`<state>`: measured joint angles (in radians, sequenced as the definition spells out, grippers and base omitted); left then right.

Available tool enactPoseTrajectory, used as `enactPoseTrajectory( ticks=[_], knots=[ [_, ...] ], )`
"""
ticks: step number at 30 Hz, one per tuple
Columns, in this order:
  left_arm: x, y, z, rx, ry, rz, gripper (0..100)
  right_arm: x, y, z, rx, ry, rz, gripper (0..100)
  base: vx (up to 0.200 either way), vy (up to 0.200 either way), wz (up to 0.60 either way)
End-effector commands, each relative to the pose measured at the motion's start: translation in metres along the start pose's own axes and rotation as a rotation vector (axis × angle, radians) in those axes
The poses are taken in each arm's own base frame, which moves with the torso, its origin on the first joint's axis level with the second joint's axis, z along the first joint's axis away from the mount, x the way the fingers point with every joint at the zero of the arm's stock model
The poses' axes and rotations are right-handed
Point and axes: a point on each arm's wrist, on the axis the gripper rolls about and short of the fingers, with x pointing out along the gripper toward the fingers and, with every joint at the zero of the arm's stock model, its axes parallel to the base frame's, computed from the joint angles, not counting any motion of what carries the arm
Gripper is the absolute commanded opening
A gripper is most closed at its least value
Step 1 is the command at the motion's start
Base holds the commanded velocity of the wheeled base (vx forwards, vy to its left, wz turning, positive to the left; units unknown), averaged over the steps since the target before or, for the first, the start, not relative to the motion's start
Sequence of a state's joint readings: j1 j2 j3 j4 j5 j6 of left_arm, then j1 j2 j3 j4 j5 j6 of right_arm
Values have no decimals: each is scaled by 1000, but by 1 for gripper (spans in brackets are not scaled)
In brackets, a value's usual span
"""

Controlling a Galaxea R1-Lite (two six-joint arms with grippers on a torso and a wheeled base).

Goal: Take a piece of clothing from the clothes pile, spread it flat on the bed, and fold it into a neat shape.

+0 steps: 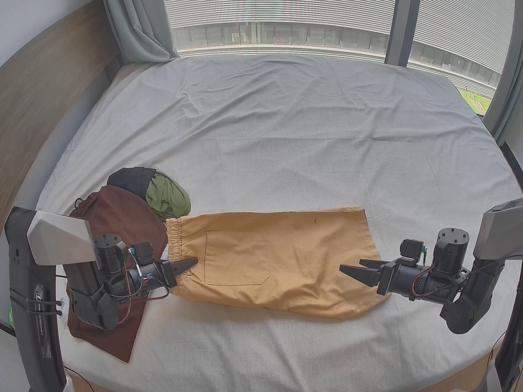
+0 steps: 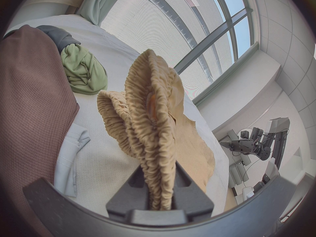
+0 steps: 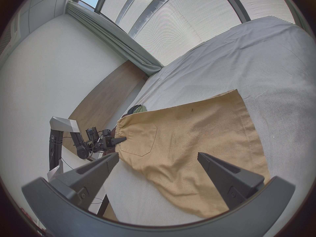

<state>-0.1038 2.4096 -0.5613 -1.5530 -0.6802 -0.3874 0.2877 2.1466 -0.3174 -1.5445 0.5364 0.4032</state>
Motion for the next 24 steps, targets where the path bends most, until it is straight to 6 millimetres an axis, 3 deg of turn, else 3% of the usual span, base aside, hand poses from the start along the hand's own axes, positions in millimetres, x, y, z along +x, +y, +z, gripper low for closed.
enactPoseTrajectory(
  ticks=[1, 11, 17, 24],
  knots=[
    [-3, -1, 4, 8, -13, 1, 0, 0, 0, -1, 1, 2, 0, 100, 0, 0, 0],
    [-7, 4, 5, 3, -10, -10, 0, 0, 0, 0, 0, -1, 0, 100, 0, 0, 0],
    [-20, 17, 12, 3, -26, -9, 0, 1, -1, -1, 2, 2, -1, 100, 0, 0, 0],
    [-32, 17, 20, 9, -36, -31, 0, 1, -1, -1, 3, 4, -2, 100, 0, 0, 0]
  ],
)
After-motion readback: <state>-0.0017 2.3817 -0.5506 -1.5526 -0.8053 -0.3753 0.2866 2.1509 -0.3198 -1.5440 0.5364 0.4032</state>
